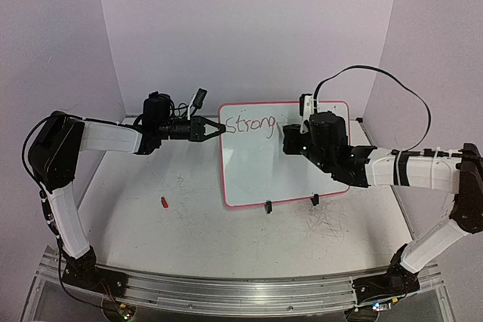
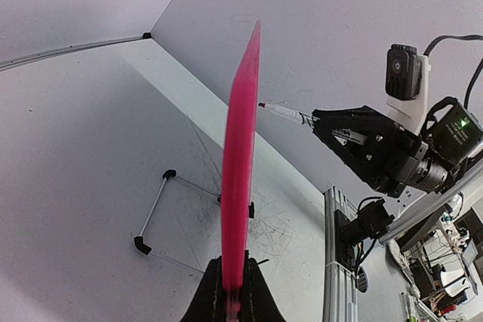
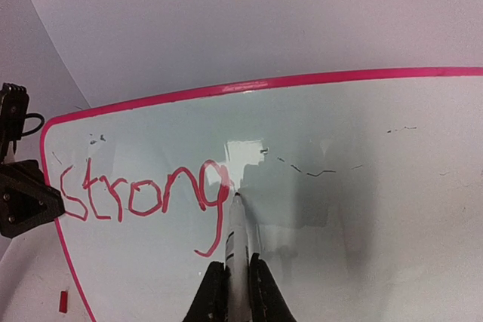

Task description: Write a sentence on the whiteboard

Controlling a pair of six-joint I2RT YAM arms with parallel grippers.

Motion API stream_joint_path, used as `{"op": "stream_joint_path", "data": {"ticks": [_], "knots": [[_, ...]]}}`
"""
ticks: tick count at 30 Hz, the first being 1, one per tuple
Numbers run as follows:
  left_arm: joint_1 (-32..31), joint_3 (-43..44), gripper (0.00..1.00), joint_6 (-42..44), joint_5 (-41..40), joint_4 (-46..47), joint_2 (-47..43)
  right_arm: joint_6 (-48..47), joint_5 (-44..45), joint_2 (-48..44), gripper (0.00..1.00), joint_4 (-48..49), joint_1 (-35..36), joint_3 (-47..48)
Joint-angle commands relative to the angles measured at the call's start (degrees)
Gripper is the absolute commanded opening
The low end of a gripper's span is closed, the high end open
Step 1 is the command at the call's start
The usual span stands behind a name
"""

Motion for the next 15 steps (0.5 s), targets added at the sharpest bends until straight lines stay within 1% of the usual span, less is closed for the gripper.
{"op": "stream_joint_path", "data": {"ticks": [1, 15], "knots": [[-2.0, 0.1, 0.0, 0.9, 1.4, 0.6, -1.7, -0.6, 0.4, 1.4, 0.0, 2.5, -0.4, 2.1], [-2.0, 0.1, 0.0, 0.9, 1.4, 0.6, -1.9, 2.0, 6.1, 0.1, 0.0, 1.9, -1.5, 0.8]]}}
